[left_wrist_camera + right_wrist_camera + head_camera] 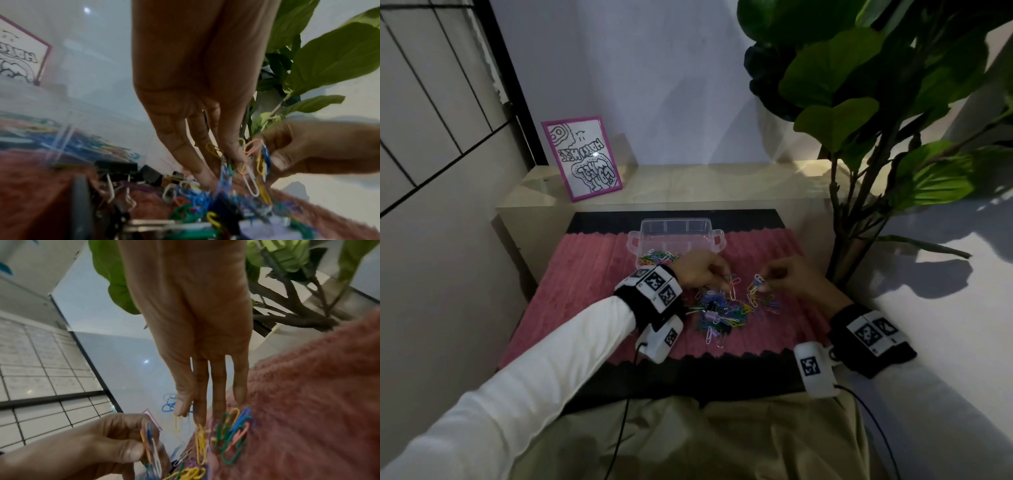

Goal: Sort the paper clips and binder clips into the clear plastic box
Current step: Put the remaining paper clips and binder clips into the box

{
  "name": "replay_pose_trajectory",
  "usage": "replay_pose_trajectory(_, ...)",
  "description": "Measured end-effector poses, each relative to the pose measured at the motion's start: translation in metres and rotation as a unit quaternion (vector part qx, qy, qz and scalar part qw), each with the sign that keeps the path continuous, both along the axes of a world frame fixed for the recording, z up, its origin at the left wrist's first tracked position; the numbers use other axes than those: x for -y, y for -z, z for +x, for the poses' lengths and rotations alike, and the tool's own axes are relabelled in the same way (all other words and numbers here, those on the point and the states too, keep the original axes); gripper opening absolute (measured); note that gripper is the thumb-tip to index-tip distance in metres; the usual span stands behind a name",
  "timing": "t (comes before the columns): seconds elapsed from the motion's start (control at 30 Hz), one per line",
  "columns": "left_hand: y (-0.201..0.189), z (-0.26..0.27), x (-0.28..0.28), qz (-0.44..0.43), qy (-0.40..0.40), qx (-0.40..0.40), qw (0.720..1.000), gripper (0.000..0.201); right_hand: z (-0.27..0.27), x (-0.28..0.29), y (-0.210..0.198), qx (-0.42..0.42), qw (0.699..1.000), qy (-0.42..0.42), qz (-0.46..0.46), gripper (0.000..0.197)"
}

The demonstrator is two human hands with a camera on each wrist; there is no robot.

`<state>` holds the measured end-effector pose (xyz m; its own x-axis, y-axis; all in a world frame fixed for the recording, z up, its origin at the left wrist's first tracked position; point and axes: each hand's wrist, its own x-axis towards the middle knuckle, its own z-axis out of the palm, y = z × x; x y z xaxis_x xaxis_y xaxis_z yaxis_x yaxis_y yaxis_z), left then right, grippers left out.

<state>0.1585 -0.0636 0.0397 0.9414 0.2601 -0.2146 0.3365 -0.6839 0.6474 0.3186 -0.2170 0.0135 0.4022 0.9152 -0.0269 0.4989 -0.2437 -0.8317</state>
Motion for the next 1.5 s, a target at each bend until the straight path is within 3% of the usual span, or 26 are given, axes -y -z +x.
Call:
replay_pose_trajectory(0.13,-0.007,-0.012,-0.011,-0.107,-0.036,0.045,0.993,0.014,-0.004,-0.002,0.003,-0.067,0.996,0.037,0.04,0.017)
replay_pose_trajectory(0.2,-0.01,-0.018,-0.015,-0.156,-0.066,0.064,0.983,0.009,-0.008,-0.003,0.0,-0.134,0.988,0.04,0.061,0.013)
replay_pose_trajectory(0.3,-0.009,-0.026,-0.02,-0.192,-0.089,0.067,0.975,0.008,-0.013,-0.004,-0.004,-0.16,0.984,0.032,0.065,0.007)
replay_pose_trajectory(0.57,-0.002,-0.03,-0.014,-0.066,-0.069,0.039,0.995,0.03,-0.015,-0.005,0.003,-0.135,0.99,0.021,0.031,0.005)
replay_pose_trajectory(0.77,-0.017,-0.036,-0.019,0.027,-0.03,0.071,0.997,0.008,-0.013,0.0,0.006,-0.14,0.989,0.028,0.039,0.01)
replay_pose_trajectory(0.97,-0.035,-0.049,-0.059,0.072,-0.123,0.154,0.978,0.009,-0.014,0.001,0.008,-0.165,0.985,0.036,0.045,0.005)
replay_pose_trajectory(1.07,-0.031,-0.053,-0.074,0.093,-0.137,0.14,0.976,0.013,-0.016,-0.005,0.003,-0.182,0.981,0.043,0.058,0.011)
replay_pose_trajectory(1.27,-0.016,-0.06,-0.072,0.173,-0.116,0.049,0.977,0.024,-0.027,-0.037,-0.032,-0.102,0.991,0.002,0.091,0.01)
replay_pose_trajectory(1.43,-0.02,-0.067,-0.054,0.188,-0.174,0.157,0.954,0.023,-0.039,-0.088,-0.046,-0.031,0.997,-0.012,0.069,0.015)
replay_pose_trajectory(1.5,-0.021,-0.069,-0.039,0.171,-0.152,0.183,0.956,0.019,-0.043,-0.104,-0.043,0.016,0.999,-0.026,0.029,0.015)
